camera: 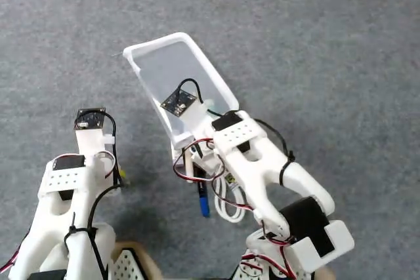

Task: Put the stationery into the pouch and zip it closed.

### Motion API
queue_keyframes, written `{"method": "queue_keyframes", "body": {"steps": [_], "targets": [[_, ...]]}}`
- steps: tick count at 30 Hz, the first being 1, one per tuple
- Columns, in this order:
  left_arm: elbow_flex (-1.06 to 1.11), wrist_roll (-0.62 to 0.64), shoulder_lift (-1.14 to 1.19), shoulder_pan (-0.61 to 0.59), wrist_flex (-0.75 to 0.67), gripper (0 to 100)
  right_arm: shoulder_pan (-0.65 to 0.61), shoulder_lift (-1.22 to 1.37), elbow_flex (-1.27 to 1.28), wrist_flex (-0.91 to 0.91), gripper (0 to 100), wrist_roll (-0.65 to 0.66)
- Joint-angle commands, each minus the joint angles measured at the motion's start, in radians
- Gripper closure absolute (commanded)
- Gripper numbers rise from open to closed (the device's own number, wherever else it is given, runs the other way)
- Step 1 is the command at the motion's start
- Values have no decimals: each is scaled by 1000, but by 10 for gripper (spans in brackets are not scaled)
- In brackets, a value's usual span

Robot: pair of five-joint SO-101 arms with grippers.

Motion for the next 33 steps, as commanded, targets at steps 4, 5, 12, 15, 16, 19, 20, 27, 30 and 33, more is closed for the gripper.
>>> {"method": "queue_keyframes", "body": {"steps": [4, 5, 12, 15, 16, 19, 20, 27, 30, 33], "targets": [[-12, 14, 2, 5, -6, 830, -9, -12, -70, 86, 987, -9], [-28, 14, 2, 15, 23, 830, -9, -25, -90, 117, 987, -9], [-280, 15, -123, -4, 287, 826, -9, -165, -278, 290, 987, -9], [-367, 15, -222, 7, 371, 824, -9, -197, -341, 351, 987, -9], [-392, 15, -256, 7, 394, 815, -9, -205, -360, 368, 987, -9], [-438, 15, -342, 7, 459, 730, -9, -217, -412, 411, 987, -9], [-450, 15, -367, 7, 479, 712, -9, -217, -430, 423, 987, -9], [-469, 80, -480, 7, 531, 707, -14, -229, -585, 511, 987, -9], [-467, 144, -506, 7, 542, 706, -14, -234, -653, 543, 987, -9], [-469, 199, -525, 7, 542, 706, -15, -248, -719, 569, 987, -11]]}}
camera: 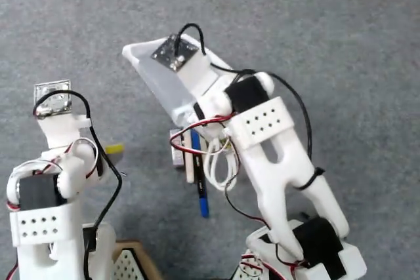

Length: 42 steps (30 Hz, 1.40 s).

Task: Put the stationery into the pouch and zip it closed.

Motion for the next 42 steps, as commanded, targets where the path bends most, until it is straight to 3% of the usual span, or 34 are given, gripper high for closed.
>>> {"method": "queue_keyframes", "body": {"steps": [1, 11, 19, 31, 35, 42], "targets": [[-50, 74, -26, 1, 6, 706, -15, -54, -113, 31, 987, -11], [-200, 87, -55, 10, 35, 706, -52, -211, -143, 78, 987, -66], [-266, 77, -55, 288, 109, 706, -107, -292, -143, 112, 987, -97], [-257, 132, -54, 317, -38, 706, -123, -300, -137, 135, 987, -100], [-259, 133, -54, 387, -43, 709, -124, -295, -137, 127, 987, -100], [-266, 133, -54, 407, -38, 711, -129, -292, -137, 104, 987, -104]]}}
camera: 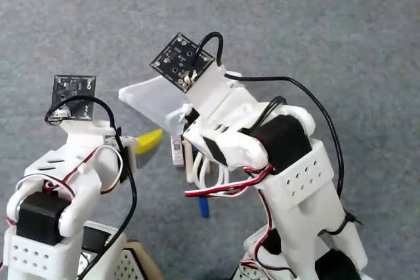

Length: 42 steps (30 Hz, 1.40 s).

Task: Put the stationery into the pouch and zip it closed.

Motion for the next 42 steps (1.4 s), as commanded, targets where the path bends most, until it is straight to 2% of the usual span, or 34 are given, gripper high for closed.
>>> {"method": "queue_keyframes", "body": {"steps": [1, 14, 25, 34, 42], "targets": [[-50, 17, -2, 33, -31, 711, -14, -25, -39, -34, 987, -8], [-219, 40, 166, 122, 2, 711, -14, -27, -38, -40, 987, -11], [-102, 34, 189, 113, -46, 711, -12, -31, -39, -35, 987, -11], [16, 31, 189, 42, -181, 711, -12, -33, -39, -35, 987, -11], [28, 31, 189, 42, -215, 711, -12, -33, -39, -35, 987, -11]]}}
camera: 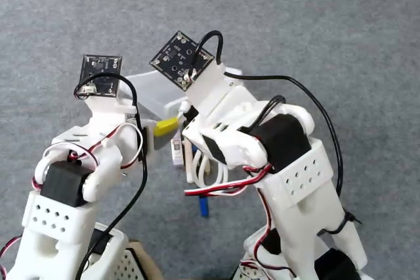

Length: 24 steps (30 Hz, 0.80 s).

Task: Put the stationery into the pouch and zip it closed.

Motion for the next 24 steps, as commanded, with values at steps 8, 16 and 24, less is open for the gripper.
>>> {"method": "queue_keyframes", "body": {"steps": [8, 16, 24], "targets": [[-33, 2, 3, -18, -15, 711, -12, -31, -39, -15, 987, -11], [-74, 2, 3, -19, -14, 711, -12, -31, -39, -17, 987, -11], [-82, 2, 3, -62, -14, 711, -12, -31, -39, -20, 987, -11]]}}
